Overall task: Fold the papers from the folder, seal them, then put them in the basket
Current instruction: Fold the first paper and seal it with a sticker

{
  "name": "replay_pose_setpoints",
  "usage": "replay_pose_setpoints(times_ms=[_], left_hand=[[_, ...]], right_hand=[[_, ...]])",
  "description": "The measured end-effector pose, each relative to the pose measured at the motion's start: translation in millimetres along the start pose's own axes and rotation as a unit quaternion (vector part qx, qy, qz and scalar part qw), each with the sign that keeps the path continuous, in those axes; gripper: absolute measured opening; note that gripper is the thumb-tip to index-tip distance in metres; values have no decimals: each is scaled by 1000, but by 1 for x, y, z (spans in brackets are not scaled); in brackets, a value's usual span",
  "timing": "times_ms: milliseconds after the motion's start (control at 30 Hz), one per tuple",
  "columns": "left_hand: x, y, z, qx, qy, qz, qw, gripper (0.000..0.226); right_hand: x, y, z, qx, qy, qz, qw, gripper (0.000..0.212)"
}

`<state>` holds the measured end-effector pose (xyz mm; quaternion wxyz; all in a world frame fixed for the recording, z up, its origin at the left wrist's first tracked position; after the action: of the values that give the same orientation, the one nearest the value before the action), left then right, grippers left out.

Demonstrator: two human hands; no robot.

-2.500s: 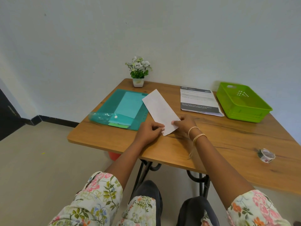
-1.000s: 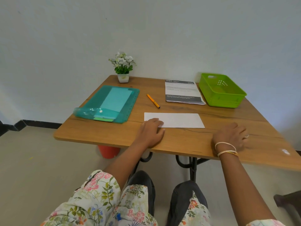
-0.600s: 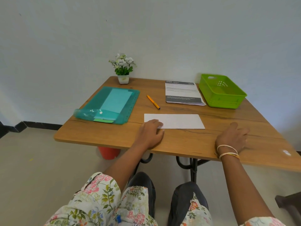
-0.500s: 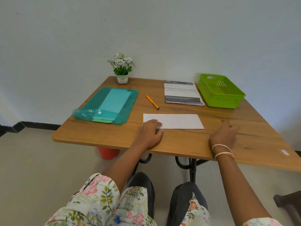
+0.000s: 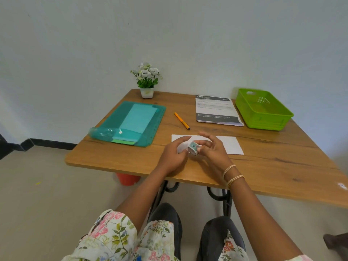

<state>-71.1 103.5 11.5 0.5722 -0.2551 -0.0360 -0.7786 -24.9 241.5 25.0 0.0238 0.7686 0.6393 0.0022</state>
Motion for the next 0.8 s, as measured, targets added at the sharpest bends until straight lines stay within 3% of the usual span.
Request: replay_pose_setpoints(times_ms=[400,567,667,800], left_hand=[[7,2,4,34,85,29,995,20],[15,0,-5,37,94,78,992,18],[15,-1,-6,31,87,83,992,12],[14,-3,-6,25,78,72,994,20]], right_hand=[[-8,-31,-14,47,95,-38,994,44],[-12,-22,-25,145,256,33,955,15],[-23,-13,-29,193,308,21,931,20],[-26,-14,-34,200,348,-20,915,26]])
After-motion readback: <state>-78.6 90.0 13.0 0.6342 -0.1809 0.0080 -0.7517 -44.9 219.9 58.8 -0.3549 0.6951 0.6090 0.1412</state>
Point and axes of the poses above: each hand's wrist, its own y-axis away from the middle knuckle, its own x-axis out of the back of the hand, z = x × y, the point moved 9 cm from there along -y, towards the middle knuckle
